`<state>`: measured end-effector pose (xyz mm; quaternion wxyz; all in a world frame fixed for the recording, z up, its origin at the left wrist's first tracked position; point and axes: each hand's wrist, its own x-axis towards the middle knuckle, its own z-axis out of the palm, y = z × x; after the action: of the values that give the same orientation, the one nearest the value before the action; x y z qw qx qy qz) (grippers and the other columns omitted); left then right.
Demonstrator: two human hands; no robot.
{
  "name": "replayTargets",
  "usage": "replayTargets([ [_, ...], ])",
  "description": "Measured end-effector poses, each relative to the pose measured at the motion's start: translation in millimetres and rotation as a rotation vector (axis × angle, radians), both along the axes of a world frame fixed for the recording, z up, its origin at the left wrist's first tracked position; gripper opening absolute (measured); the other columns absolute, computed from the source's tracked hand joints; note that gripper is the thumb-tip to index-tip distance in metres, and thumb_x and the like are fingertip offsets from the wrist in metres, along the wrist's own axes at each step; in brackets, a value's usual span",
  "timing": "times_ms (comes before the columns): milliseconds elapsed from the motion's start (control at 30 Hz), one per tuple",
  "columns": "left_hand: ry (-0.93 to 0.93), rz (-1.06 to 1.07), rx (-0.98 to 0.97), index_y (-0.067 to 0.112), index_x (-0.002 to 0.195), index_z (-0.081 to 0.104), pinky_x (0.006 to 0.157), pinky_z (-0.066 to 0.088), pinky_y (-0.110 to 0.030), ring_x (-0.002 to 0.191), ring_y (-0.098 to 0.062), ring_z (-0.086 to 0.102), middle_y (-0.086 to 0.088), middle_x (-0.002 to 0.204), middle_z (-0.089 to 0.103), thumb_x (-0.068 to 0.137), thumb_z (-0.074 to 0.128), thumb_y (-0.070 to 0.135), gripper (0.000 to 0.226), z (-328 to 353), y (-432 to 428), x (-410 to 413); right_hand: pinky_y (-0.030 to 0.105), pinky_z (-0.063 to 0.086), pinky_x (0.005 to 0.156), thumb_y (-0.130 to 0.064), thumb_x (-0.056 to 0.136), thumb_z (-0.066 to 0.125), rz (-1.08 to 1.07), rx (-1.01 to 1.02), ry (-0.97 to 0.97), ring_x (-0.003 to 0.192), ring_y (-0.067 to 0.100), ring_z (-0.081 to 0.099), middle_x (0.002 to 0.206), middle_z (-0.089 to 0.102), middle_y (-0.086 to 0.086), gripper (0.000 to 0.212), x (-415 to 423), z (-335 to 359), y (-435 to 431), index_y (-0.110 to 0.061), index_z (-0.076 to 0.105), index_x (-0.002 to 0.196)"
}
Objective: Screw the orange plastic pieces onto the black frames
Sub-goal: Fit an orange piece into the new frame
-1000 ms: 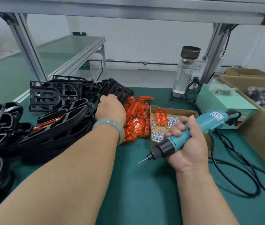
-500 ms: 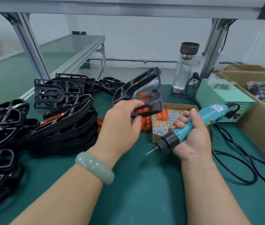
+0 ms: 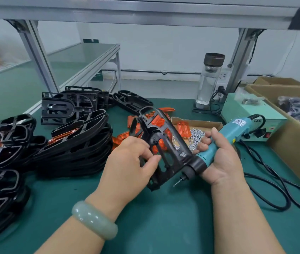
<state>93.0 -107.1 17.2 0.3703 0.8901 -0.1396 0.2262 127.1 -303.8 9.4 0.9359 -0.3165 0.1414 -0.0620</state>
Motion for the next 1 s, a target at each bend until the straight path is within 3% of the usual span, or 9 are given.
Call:
replayTargets([
  [67,0.038,-0.028,0.028,0.03,0.081,0.063,0.074,0.034,-0.001,0.088,0.003,0.051,0.021,0.095,0.052,0.075,0.075,0.02,0.016,-1.4,5.3,0.8,0.017,0.041,0.046,-0.027,0.094,0.058,-0.002,-0.04,0.015,0.042,0.004,0.043,0.056,0.046,-0.009,0.02,0.7,-0.8,-0.5,-0.02,0.05,0.077],
  [167,0.127,-0.063,0.027,0.042,0.101,0.058,0.078,0.036,-0.001,0.093,0.009,0.048,0.027,0.105,0.04,0.075,0.073,0.019,0.037,-4.9,12.5,-0.1,0.017,0.041,0.046,-0.026,0.094,0.059,-0.01,-0.046,0.035,0.042,0.005,0.044,0.055,0.047,-0.008,0.019,0.8,-0.1,-0.5,-0.019,0.05,0.078],
  [267,0.213,-0.104,0.019,0.05,0.103,0.048,0.079,0.04,-0.003,0.093,0.013,0.049,0.031,0.109,0.037,0.077,0.068,0.012,0.051,-6.6,13.6,-0.3,0.016,0.041,0.043,-0.026,0.094,0.06,-0.009,-0.03,0.052,0.042,0.005,0.045,0.055,0.048,-0.008,0.019,0.5,0.9,-0.7,-0.019,0.051,0.079],
  [400,0.266,-0.148,0.089,0.037,0.113,0.055,0.096,0.04,-0.012,0.104,0.007,0.054,0.024,0.109,0.058,0.082,0.061,0.003,0.046,-6.3,15.1,1.6,0.019,0.04,0.047,-0.027,0.094,0.06,-0.002,-0.081,0.065,0.043,0.005,0.045,0.056,0.048,-0.008,0.019,0.5,0.6,-3.1,-0.02,0.051,0.079],
  [600,0.285,-0.164,0.253,0.037,0.12,0.056,0.096,0.033,-0.012,0.117,-0.001,0.05,0.02,0.123,0.057,0.087,0.057,0.005,0.046,-7.1,20.2,8.0,0.017,0.041,0.046,-0.026,0.094,0.06,0.02,-0.146,0.073,0.041,0.005,0.045,0.056,0.048,-0.007,0.017,0.0,0.6,-10.8,-0.019,0.051,0.081],
  [733,0.292,-0.172,0.359,0.037,0.125,0.053,0.092,0.033,-0.011,0.116,-0.004,0.051,0.016,0.126,0.057,0.089,0.053,0.003,0.05,-9.7,18.7,11.9,0.017,0.042,0.043,-0.025,0.093,0.06,0.023,-0.215,0.065,0.04,0.006,0.045,0.053,0.049,-0.006,0.016,-2.4,3.0,-16.1,-0.018,0.051,0.083],
  [1000,0.296,-0.146,0.351,0.04,0.122,0.053,0.092,0.043,-0.02,0.109,-0.005,0.054,0.016,0.122,0.058,0.086,0.049,0.002,0.052,-13.5,15.2,8.6,0.017,0.042,0.044,-0.026,0.093,0.061,0.043,-0.274,0.061,0.041,0.006,0.044,0.054,0.049,-0.006,0.015,-6.7,8.1,-22.8,-0.017,0.053,0.083],
])
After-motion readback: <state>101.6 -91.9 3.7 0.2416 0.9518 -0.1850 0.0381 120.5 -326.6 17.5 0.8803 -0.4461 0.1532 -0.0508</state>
